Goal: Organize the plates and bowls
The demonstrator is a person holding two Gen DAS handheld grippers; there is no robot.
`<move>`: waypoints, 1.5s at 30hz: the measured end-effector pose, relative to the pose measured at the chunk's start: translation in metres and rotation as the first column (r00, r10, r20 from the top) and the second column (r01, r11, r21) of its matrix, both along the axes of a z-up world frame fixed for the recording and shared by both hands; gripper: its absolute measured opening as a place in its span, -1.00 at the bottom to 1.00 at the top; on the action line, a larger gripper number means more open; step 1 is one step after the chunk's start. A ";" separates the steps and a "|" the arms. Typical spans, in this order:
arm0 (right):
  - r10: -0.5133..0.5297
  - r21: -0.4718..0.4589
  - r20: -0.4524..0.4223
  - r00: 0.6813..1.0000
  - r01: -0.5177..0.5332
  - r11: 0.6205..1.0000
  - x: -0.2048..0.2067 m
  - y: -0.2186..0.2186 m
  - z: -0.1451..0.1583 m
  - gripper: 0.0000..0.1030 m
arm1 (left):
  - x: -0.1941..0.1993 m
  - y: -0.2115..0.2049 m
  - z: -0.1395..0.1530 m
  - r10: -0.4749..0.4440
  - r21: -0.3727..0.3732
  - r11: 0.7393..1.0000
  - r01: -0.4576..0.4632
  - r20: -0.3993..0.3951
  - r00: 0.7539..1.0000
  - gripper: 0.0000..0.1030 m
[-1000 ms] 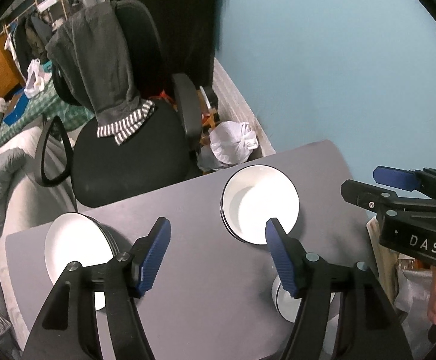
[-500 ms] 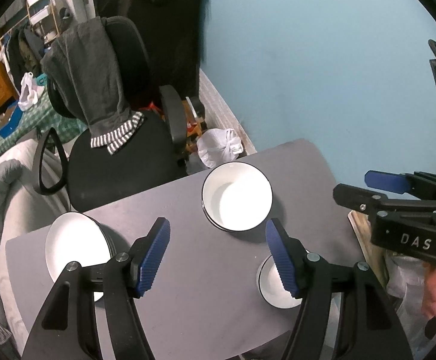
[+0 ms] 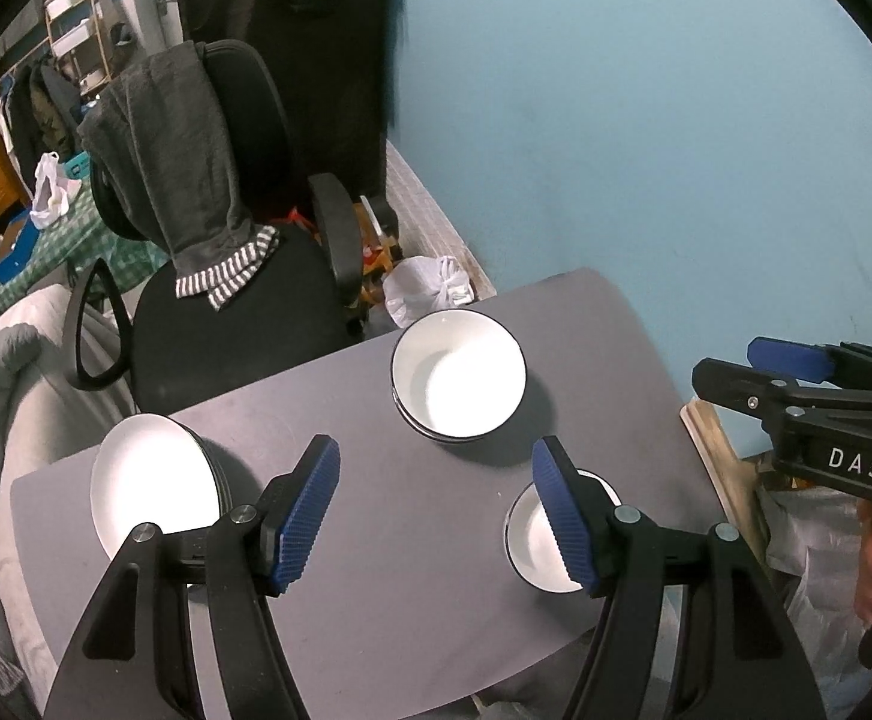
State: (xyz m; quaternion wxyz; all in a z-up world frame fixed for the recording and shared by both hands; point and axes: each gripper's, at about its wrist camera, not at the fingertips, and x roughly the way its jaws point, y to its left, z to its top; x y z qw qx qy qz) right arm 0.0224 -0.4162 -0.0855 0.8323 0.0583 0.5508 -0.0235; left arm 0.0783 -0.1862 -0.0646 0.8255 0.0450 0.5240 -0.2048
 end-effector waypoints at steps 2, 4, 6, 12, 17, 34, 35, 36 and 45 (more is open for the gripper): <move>-0.003 0.002 -0.006 1.000 0.003 1.000 -0.004 -0.001 -0.001 0.18 | -0.003 0.001 -0.002 0.003 -0.012 1.000 -0.003 -0.013 1.000 0.34; -0.006 0.004 -0.010 1.000 0.006 1.000 -0.007 -0.002 -0.003 0.18 | -0.006 -0.001 -0.006 -0.007 -0.013 1.000 0.006 -0.029 1.000 0.34; -0.017 0.001 -0.017 1.000 0.017 1.000 -0.010 -0.005 -0.005 0.18 | -0.010 -0.003 -0.010 -0.018 -0.009 1.000 0.018 -0.038 0.999 0.34; -0.062 0.014 -0.038 0.997 0.063 0.998 -0.021 -0.016 -0.013 0.18 | -0.015 -0.006 -0.016 -0.048 -0.004 0.999 0.048 -0.053 0.997 0.34; -0.079 0.015 -0.058 0.995 0.080 0.997 -0.027 -0.020 -0.020 0.18 | -0.015 -0.009 -0.024 -0.073 0.002 0.997 0.073 -0.075 0.995 0.34; -0.097 0.053 -0.140 0.985 0.106 0.993 -0.039 -0.025 -0.078 0.18 | -0.016 -0.032 -0.089 -0.113 0.034 0.992 0.124 -0.227 0.967 0.34; -0.095 0.054 -0.144 0.985 0.104 0.993 -0.039 -0.025 -0.083 0.18 | -0.017 -0.034 -0.091 -0.117 0.039 0.991 0.129 -0.232 0.966 0.34; -0.094 0.057 -0.149 0.984 0.103 0.993 -0.040 -0.025 -0.088 0.18 | -0.018 -0.037 -0.097 -0.125 0.044 0.989 0.139 -0.242 0.962 0.34; -0.075 0.076 -0.190 0.979 0.091 0.993 -0.040 -0.023 -0.124 0.18 | -0.024 -0.053 -0.129 -0.152 0.075 0.981 0.179 -0.281 0.948 0.34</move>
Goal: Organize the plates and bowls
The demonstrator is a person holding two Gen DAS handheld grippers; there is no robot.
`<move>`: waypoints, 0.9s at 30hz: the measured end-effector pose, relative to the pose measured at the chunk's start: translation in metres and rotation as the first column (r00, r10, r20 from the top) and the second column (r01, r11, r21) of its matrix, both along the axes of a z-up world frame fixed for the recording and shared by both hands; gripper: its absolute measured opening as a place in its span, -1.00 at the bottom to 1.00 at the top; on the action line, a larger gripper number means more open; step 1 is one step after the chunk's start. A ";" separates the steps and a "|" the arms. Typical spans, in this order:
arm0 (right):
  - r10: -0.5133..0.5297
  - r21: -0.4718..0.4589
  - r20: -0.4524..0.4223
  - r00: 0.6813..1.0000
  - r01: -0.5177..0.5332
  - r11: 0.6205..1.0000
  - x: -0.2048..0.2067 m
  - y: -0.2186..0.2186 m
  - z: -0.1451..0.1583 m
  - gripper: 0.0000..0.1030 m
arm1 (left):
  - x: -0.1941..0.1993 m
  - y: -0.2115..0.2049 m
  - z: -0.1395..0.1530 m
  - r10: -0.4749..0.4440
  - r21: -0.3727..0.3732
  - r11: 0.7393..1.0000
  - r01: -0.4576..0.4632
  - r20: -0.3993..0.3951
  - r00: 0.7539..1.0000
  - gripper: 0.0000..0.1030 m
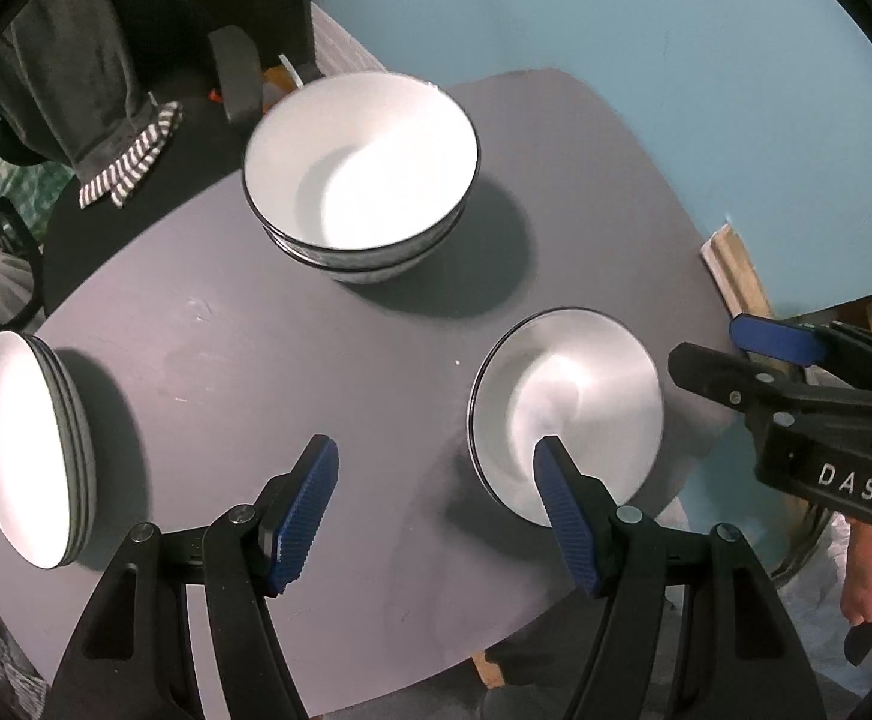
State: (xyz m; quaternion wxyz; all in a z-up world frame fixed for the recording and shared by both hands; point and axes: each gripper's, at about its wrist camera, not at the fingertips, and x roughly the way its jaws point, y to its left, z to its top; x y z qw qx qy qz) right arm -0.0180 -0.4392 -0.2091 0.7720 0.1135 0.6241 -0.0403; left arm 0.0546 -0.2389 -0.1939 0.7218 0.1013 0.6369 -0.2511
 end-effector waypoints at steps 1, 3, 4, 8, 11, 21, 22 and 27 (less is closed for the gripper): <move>0.003 0.002 -0.002 1.000 -0.003 1.000 0.000 0.001 -0.003 0.18 | -0.001 -0.001 -0.003 -0.003 0.000 1.000 0.003 -0.003 1.000 0.34; 0.012 0.006 -0.013 1.000 -0.012 1.000 0.000 0.003 -0.011 0.18 | 0.000 -0.002 -0.008 -0.002 0.002 1.000 0.002 -0.004 1.000 0.34; 0.015 0.007 -0.018 1.000 -0.015 1.000 -0.001 0.003 -0.015 0.18 | 0.001 -0.003 -0.011 0.003 0.003 1.000 -0.003 -0.005 1.000 0.34; 0.020 0.017 -0.039 0.999 -0.019 1.000 -0.003 0.001 -0.029 0.18 | 0.003 -0.006 -0.022 0.015 0.008 1.000 -0.014 -0.021 1.000 0.34; 0.015 0.030 -0.044 0.999 -0.014 0.999 -0.005 0.000 -0.036 0.18 | 0.004 -0.011 -0.030 0.006 0.017 1.000 -0.005 -0.027 1.000 0.34; 0.016 0.048 -0.048 0.999 -0.014 0.999 -0.005 -0.007 -0.051 0.18 | 0.001 -0.025 -0.051 -0.008 0.047 0.999 0.010 -0.057 0.998 0.34; 0.015 0.052 -0.050 0.999 -0.012 0.999 -0.005 -0.008 -0.053 0.18 | 0.001 -0.025 -0.052 -0.008 0.051 0.999 0.011 -0.056 0.998 0.34; 0.018 0.065 -0.063 0.998 -0.014 0.998 -0.007 -0.009 -0.060 0.18 | 0.000 -0.029 -0.056 -0.021 0.063 0.998 0.023 -0.043 0.999 0.34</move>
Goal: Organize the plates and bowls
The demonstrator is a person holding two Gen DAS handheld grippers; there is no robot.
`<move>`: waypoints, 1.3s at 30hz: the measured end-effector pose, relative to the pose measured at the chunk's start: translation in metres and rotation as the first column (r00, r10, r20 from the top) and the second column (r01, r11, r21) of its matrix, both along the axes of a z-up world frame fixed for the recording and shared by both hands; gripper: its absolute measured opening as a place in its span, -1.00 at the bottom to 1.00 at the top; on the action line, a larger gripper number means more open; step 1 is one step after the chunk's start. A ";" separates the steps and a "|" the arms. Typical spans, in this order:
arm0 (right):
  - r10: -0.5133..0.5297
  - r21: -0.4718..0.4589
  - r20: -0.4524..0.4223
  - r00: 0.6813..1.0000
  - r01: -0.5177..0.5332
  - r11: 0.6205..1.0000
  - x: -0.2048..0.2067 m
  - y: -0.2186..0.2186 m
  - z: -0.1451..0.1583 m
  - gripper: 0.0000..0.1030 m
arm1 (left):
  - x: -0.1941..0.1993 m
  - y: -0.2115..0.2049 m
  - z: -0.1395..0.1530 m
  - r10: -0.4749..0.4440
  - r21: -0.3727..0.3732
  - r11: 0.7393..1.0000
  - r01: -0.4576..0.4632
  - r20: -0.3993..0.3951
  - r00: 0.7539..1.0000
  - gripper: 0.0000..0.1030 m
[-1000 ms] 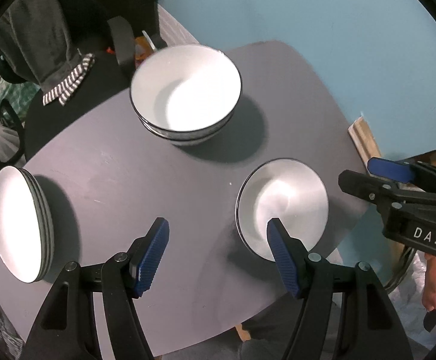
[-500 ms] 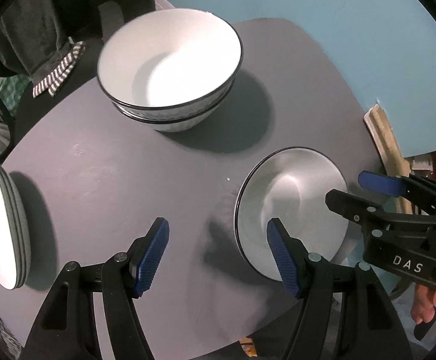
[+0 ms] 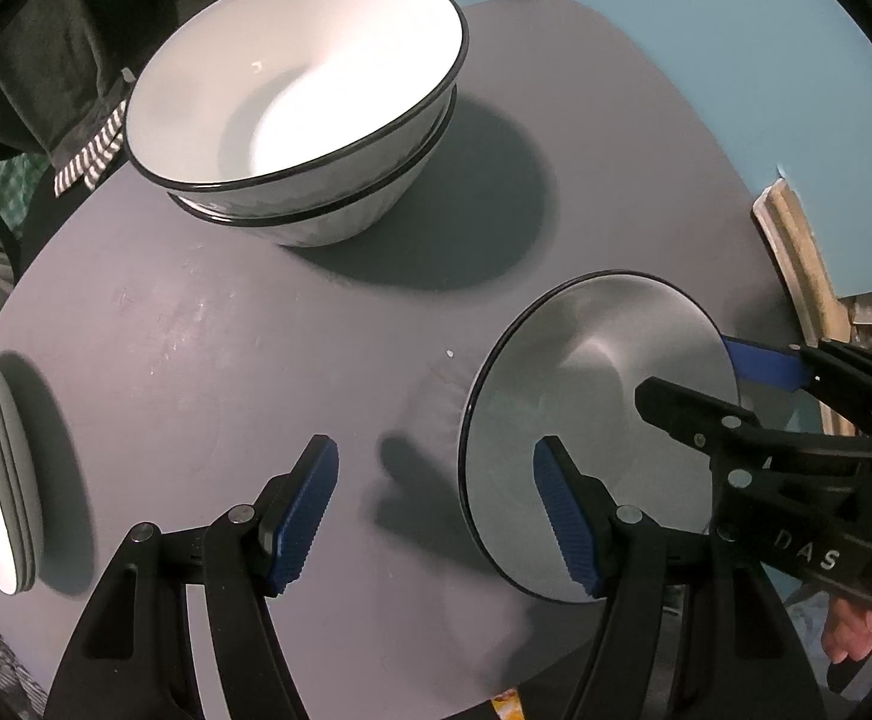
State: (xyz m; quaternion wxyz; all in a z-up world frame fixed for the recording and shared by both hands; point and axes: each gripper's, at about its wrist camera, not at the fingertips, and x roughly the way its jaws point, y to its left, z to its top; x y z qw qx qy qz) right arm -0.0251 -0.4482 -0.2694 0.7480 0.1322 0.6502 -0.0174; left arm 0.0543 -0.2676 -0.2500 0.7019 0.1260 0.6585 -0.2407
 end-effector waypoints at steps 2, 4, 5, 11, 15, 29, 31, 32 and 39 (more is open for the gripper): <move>0.011 -0.006 -0.003 1.000 -0.011 1.000 0.001 0.001 -0.002 0.07 | -0.001 -0.001 -0.003 0.000 0.004 1.000 0.000 -0.007 1.000 0.34; 0.019 -0.007 -0.007 1.000 -0.019 1.000 0.000 0.003 -0.004 -0.02 | -0.005 -0.005 -0.004 -0.004 -0.001 1.000 0.004 -0.022 1.000 0.29; 0.021 -0.007 -0.007 1.000 -0.021 1.000 -0.001 0.004 -0.004 -0.02 | -0.007 -0.007 -0.006 -0.006 0.000 1.000 0.006 -0.031 0.999 0.16; 0.001 0.014 -0.007 1.000 -0.001 1.000 -0.005 0.001 -0.011 -0.32 | -0.009 -0.004 -0.020 0.018 0.004 1.000 -0.018 -0.091 0.996 -0.26; -0.001 0.014 -0.011 1.000 0.001 1.000 -0.007 0.000 -0.011 -0.48 | -0.012 -0.004 -0.020 0.020 -0.021 1.000 -0.022 -0.108 0.994 -0.38; 0.022 0.045 -0.032 0.999 -0.021 0.999 -0.010 -0.012 -0.015 -0.87 | -0.001 -0.008 -0.021 0.032 -0.065 0.997 -0.042 -0.159 0.987 -0.80; 0.014 0.049 -0.036 0.999 -0.013 0.999 -0.003 -0.008 -0.016 -0.87 | 0.003 -0.005 -0.021 0.032 -0.064 0.997 -0.042 -0.162 0.986 -0.81; 0.012 0.050 -0.038 0.999 -0.010 0.999 -0.003 -0.006 -0.017 -0.87 | 0.005 -0.006 -0.021 0.031 -0.061 0.997 -0.041 -0.161 0.986 -0.81; 0.002 0.060 -0.062 0.998 0.002 0.998 0.011 -0.008 -0.018 -0.90 | 0.004 -0.015 -0.020 0.024 -0.054 0.998 -0.033 -0.154 0.988 -0.85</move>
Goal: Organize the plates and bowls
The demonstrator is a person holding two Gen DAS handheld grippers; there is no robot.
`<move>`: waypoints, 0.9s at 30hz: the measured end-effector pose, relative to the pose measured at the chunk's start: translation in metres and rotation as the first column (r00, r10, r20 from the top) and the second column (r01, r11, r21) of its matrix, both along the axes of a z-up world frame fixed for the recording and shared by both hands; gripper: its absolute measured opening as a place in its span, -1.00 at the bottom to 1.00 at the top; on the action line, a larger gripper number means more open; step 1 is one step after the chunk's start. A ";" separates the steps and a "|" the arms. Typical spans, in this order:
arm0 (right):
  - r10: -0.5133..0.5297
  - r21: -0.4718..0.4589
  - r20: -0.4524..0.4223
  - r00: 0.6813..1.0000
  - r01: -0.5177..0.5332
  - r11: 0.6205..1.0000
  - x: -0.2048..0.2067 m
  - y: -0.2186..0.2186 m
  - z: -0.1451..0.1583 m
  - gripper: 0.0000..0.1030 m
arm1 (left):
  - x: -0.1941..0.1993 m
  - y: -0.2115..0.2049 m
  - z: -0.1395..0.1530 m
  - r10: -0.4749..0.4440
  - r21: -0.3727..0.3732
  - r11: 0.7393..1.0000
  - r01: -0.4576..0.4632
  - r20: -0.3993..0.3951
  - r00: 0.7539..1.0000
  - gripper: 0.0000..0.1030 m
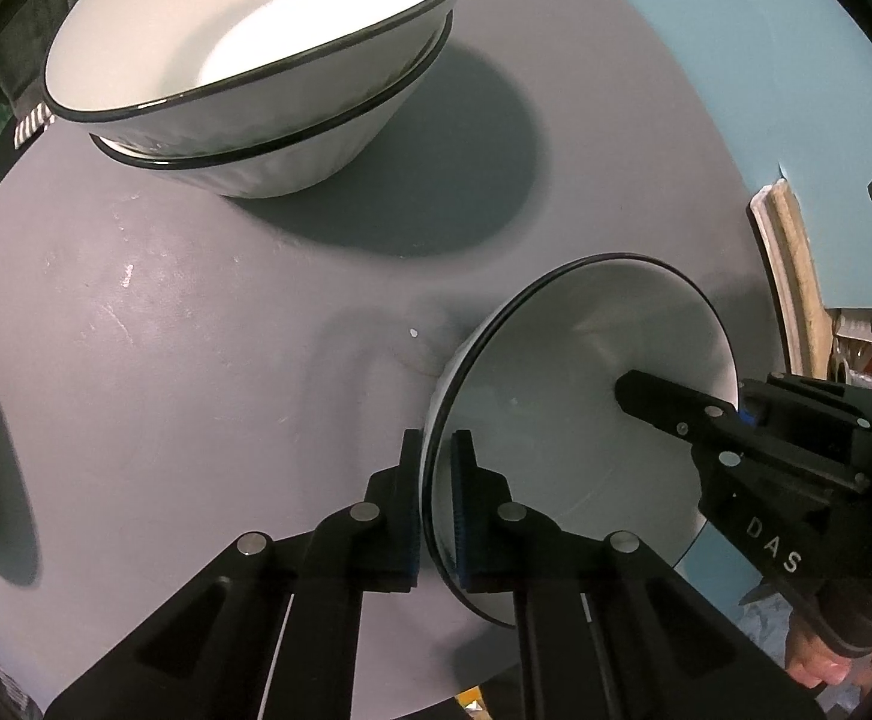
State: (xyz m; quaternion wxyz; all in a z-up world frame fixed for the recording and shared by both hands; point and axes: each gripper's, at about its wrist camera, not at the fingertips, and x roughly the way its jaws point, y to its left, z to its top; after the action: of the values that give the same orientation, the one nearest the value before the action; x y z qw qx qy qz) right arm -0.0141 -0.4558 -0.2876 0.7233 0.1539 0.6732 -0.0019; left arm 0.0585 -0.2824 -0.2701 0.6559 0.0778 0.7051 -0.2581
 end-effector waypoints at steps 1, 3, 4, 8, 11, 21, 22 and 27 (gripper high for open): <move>-0.004 0.001 -0.001 1.000 0.004 1.000 0.004 -0.001 0.000 -0.90 | 0.000 0.000 0.000 0.003 0.001 1.000 -0.003 -0.002 1.000 -0.85; -0.007 0.000 -0.003 1.000 0.007 1.000 0.014 -0.005 0.004 -0.90 | 0.001 0.000 0.000 0.006 0.001 1.000 -0.006 -0.002 1.000 -0.85; -0.006 -0.003 -0.003 1.000 0.006 1.000 0.015 -0.005 0.006 -0.90 | 0.001 0.000 0.001 0.009 0.001 1.000 -0.009 -0.002 1.000 -0.85; 0.002 -0.006 -0.007 1.000 -0.002 1.000 0.022 -0.005 0.006 -0.91 | 0.001 0.003 0.004 0.021 -0.005 1.000 -0.021 -0.002 1.000 -0.85; 0.013 -0.011 0.002 1.000 -0.013 1.000 0.025 -0.004 0.012 -0.91 | 0.003 0.008 0.009 0.035 -0.013 0.999 -0.035 -0.001 0.999 -0.85; 0.046 -0.019 0.026 0.999 -0.046 0.999 0.033 0.010 0.038 -0.91 | 0.016 0.027 0.038 0.067 -0.035 0.997 -0.065 0.038 0.997 -0.85; 0.050 -0.018 0.030 0.998 -0.050 0.999 0.036 0.011 0.042 -0.91 | 0.019 0.030 0.042 0.075 -0.040 0.997 -0.073 0.042 0.996 -0.85; 0.061 -0.015 0.054 0.997 -0.060 0.998 0.043 0.017 0.052 -0.90 | 0.023 0.042 0.058 0.098 -0.050 0.994 -0.094 0.073 0.993 -0.85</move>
State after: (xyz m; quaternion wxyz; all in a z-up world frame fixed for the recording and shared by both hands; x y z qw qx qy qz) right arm 0.0286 -0.4388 -0.2354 0.7420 0.1286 0.6577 0.0199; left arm 0.0817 -0.2401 -0.2125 0.6952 0.0384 0.6767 -0.2394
